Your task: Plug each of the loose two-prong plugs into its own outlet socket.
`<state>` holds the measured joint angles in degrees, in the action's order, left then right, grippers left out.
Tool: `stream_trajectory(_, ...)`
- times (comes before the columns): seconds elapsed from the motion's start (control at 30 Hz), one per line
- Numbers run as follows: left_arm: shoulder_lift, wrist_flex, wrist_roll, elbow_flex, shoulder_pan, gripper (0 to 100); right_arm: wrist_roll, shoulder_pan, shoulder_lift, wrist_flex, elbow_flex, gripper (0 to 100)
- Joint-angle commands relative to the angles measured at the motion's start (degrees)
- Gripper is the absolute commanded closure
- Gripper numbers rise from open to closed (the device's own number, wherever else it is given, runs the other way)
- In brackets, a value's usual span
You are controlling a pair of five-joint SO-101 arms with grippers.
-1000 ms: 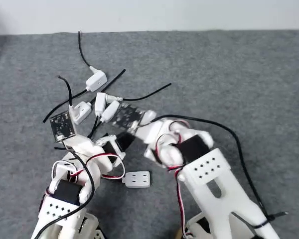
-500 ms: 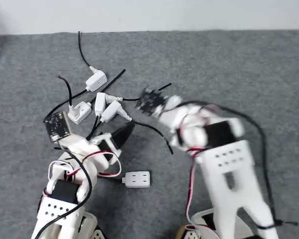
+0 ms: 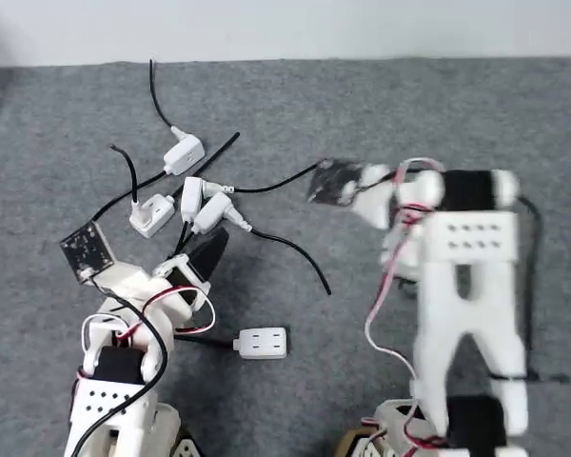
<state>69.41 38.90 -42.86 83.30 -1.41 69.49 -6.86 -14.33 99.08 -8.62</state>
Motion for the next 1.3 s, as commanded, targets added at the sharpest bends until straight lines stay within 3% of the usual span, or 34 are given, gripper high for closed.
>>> stream_trajectory(0.0, 0.62, -6.42, -0.35, 1.98, 0.53, 65, -1.58, -7.43, 2.24, -10.42, -10.81, 99.0)
stream_trajectory(0.17, 0.62, -7.21, -0.26, 2.42, 0.53, 65, -9.67, -17.98, 4.44, -27.91, -23.74, 99.0)
stream_trajectory(0.37, 0.62, -7.21, -0.26, 2.42, 0.53, 65, -16.70, -21.32, 7.96, -33.45, -25.41, 97.8)
stream_trajectory(0.6, 0.62, -7.21, -0.26, 2.42, 0.18, 65, -21.19, -21.32, 10.33, -34.86, -25.41, 74.2)
stream_trajectory(0.83, 0.62, -7.21, -0.26, 2.42, 0.09, 65, -21.19, -22.37, 10.42, -38.02, -25.14, 79.4)
stream_trajectory(1.27, 0.62, -7.21, -0.26, 2.42, 0.09, 65, -21.63, -22.81, 10.68, -42.07, -25.49, 79.7)
